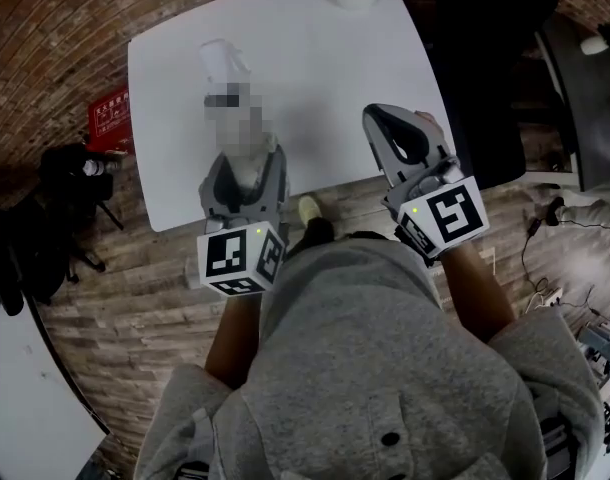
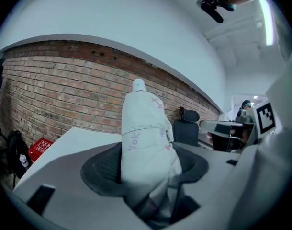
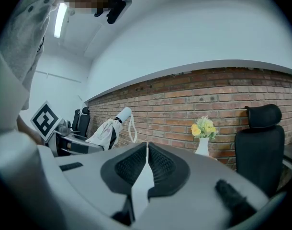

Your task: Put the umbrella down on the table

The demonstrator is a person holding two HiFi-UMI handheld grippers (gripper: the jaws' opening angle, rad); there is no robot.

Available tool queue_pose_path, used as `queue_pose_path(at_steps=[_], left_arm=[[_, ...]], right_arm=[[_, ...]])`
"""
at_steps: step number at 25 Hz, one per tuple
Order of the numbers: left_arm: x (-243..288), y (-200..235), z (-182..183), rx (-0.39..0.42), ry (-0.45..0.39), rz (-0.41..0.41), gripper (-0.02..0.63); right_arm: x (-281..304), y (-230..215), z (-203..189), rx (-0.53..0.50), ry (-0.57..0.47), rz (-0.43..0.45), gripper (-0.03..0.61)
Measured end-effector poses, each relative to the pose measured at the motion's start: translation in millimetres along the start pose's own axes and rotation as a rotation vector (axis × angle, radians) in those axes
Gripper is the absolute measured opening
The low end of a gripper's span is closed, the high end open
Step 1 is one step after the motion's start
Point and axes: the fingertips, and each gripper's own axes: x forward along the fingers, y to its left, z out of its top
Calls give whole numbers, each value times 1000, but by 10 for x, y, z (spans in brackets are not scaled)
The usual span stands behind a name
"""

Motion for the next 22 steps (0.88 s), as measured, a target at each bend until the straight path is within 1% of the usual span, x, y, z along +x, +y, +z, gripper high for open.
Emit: queue_pose_path(at_steps=[7,17,22], left_arm=[[145,268,-240,-18,60,3,287],[359,557,-793,-46,204,49,287],[450,665,-1021,-60,259,66,287]], right_arm=[[200,63,-44,-4,15,-12,31],[305,43,-131,5,47,-34,31],[314,-2,-182,-8,68,-44,31]])
